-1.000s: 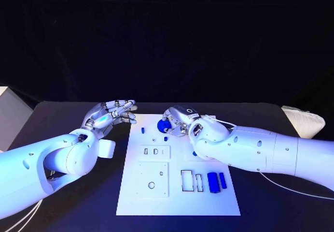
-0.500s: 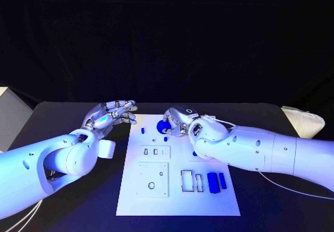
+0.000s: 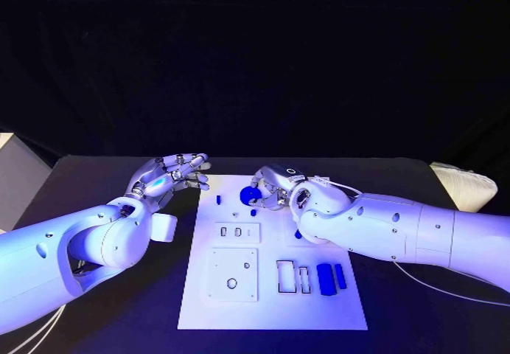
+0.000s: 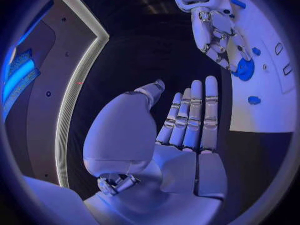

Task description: Assemble the parts on the task board

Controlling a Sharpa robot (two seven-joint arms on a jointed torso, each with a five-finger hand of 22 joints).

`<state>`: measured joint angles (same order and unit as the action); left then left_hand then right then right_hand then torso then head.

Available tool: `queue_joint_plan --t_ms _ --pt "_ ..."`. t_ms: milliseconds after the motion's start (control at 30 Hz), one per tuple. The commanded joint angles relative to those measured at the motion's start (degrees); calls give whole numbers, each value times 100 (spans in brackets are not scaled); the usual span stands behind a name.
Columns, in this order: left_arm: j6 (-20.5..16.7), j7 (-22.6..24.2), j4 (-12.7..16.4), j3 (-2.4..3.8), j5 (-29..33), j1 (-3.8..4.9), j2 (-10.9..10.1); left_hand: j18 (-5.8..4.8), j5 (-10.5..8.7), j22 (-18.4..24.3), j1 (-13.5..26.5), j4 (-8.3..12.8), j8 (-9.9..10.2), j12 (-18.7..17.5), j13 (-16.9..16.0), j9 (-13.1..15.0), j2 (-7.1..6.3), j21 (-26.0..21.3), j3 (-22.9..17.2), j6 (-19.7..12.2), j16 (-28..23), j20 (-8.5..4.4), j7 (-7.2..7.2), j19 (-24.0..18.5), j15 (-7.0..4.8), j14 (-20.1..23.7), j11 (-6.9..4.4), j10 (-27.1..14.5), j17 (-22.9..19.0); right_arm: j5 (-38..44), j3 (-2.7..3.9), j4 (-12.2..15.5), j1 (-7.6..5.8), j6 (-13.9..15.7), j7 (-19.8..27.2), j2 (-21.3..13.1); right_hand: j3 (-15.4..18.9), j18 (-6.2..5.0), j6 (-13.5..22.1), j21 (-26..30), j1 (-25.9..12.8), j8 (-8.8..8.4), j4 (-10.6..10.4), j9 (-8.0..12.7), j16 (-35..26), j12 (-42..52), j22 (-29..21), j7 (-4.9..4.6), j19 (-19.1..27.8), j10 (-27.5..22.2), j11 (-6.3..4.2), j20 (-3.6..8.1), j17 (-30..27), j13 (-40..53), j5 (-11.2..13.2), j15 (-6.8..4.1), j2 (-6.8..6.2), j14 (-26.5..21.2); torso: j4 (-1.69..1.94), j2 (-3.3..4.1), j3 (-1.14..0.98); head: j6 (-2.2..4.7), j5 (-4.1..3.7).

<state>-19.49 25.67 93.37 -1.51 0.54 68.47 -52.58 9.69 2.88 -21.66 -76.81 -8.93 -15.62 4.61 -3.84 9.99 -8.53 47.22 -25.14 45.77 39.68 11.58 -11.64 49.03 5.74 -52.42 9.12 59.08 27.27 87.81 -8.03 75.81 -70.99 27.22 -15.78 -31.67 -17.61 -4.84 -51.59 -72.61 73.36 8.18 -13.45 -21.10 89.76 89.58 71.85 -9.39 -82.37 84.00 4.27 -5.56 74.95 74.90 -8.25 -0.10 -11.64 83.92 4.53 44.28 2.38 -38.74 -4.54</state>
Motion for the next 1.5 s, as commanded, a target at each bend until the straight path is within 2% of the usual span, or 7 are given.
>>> queue_joint_plan --t_ms 33,333,500,767,900,1100,1500 --pt "103 23 13 4 -17 6 7 74 13 -7 55 13 19 -30 6 -5 -3 25 -29 41 31 -29 -75 -4 13 -9 20 -30 7 -139 -4 4 3 -226 64 -16 22 60 -29 10 -19 -45 -52 12 24 -4 12 -6 -3 556 39 -46 1505 1467 -70 43 61 608 -4 8 -3 -2 -6" --pt "98 23 14 4 -17 6 -1 73 14 -10 51 15 23 -36 7 -6 1 31 -34 38 34 -29 -78 -7 14 -6 23 -39 7 -214 -7 30 3 -226 21 -120 74 63 -79 5 -152 -86 -261 30 24 11 35 6 -15 571 29 -39 1505 1481 -281 34 165 608 12 10 6 -22 -11" --pt "98 24 14 4 -17 6 -7 73 13 -11 51 17 26 -39 7 -8 2 34 -35 35 37 -28 -81 -10 15 -3 25 -45 6 -241 -7 137 3 32 59 -239 76 65 -102 1 -254 -101 -313 36 24 24 47 9 -21 584 26 -37 1505 1493 -358 32 237 608 13 6 6 -30 -7" --pt "101 26 -6 4 -17 5 -9 73 13 -11 51 17 26 -39 7 -8 2 34 -35 35 37 -28 -81 -10 15 -3 25 -45 6 -396 13 596 -22 648 174 -691 12 82 -188 -73 -96 -99 -190 36 24 42 135 32 -64 600 3 -20 1505 1510 -442 13 177 608 -23 -11 0 -15 -7" --pt "105 25 -26 4 -17 5 8 73 13 -13 51 18 28 -43 7 -9 2 38 -37 33 39 -27 -83 -14 17 -1 27 -51 5 -884 32 945 -143 809 429 -1144 -1 76 -185 -43 -19 -119 -138 44 24 42 110 30 -52 600 5 -17 1505 1510 -435 12 124 608 -52 -35 -9 -6 -3" --pt "109 70 -21 4 -24 4 47 73 14 -15 47 21 28 -44 7 -9 5 42 -41 35 41 -26 -83 -16 18 2 28 -53 5 -1728 38 1078 -306 457 1170 -1758 -53 70 -163 2 336 -183 126 70 24 42 90 1 -29 600 27 -29 1505 1510 -343 30 -40 608 -86 -55 -1 35 -83" --pt "119 78 -93 4 -29 3 87 73 14 -16 43 25 27 -44 6 -8 6 45 -45 38 43 -26 -83 -19 18 4 28 -53 4 -2398 10 547 -363 -54 1909 -2382 -29 76 -83 -10 633 -277 336 108 24 4 128 -38 -24 565 62 -54 1505 1476 -260 59 -143 608 -160 -82 -61 35 -81"
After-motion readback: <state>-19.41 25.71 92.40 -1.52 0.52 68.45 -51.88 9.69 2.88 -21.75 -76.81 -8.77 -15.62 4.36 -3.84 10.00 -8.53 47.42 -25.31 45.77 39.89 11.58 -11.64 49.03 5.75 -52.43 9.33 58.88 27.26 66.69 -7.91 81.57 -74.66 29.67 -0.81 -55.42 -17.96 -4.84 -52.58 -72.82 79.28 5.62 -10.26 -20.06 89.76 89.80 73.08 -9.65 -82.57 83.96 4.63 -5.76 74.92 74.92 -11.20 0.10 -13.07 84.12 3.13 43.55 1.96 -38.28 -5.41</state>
